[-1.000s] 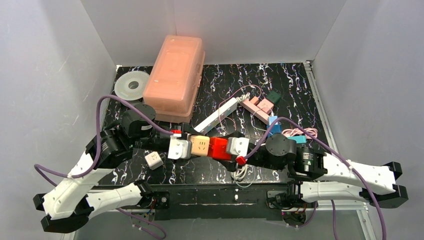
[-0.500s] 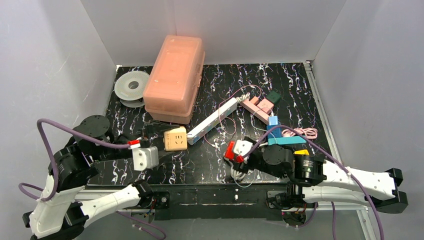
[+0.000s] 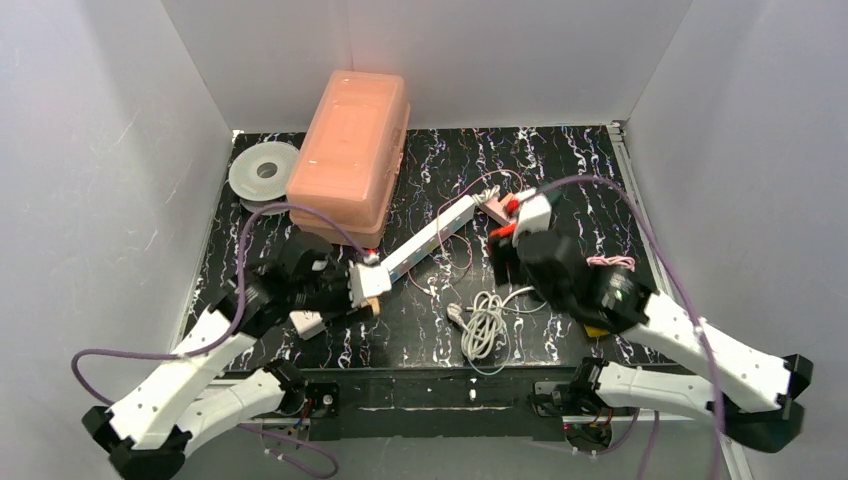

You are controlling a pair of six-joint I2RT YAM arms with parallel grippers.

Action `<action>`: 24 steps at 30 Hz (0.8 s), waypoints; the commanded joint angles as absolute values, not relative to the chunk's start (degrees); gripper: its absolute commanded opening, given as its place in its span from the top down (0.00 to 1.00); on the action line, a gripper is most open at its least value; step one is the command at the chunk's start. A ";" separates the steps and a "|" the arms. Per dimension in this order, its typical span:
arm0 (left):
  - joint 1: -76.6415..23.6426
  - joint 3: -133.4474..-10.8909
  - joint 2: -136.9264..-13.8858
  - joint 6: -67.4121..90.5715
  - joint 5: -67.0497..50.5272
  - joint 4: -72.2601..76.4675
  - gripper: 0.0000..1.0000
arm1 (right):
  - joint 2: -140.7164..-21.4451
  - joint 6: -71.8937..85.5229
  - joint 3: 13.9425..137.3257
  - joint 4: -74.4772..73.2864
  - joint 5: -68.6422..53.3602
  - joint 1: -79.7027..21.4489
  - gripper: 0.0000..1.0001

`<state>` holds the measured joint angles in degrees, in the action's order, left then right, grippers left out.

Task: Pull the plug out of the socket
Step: Remove the plug from the socket, then place the plug at the corner of the board, then place the plug at the center of the board.

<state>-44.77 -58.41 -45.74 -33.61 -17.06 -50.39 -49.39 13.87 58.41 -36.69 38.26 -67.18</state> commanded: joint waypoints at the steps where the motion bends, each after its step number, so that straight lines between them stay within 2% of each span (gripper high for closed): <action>1: -31.87 -56.53 -51.06 -29.97 -20.81 -52.50 1.00 | -54.81 29.62 64.85 -46.33 30.29 -52.69 0.99; 5: -26.01 -55.49 -56.02 -29.27 -20.87 -53.24 1.00 | -54.92 34.09 64.82 -47.42 27.88 -46.01 0.99; 12: -24.06 -50.91 -57.24 -27.37 -17.19 -48.60 1.00 | -51.42 37.49 61.41 -49.72 18.20 -30.93 0.99; 24: -19.02 -43.67 -67.70 -30.68 -9.83 -34.30 1.00 | -47.64 36.68 58.61 -56.04 15.34 -7.97 0.99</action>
<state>-19.77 -44.64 -64.58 -29.04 -12.71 -40.51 -49.08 36.40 59.05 -55.09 16.75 -14.26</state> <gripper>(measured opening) 0.576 0.686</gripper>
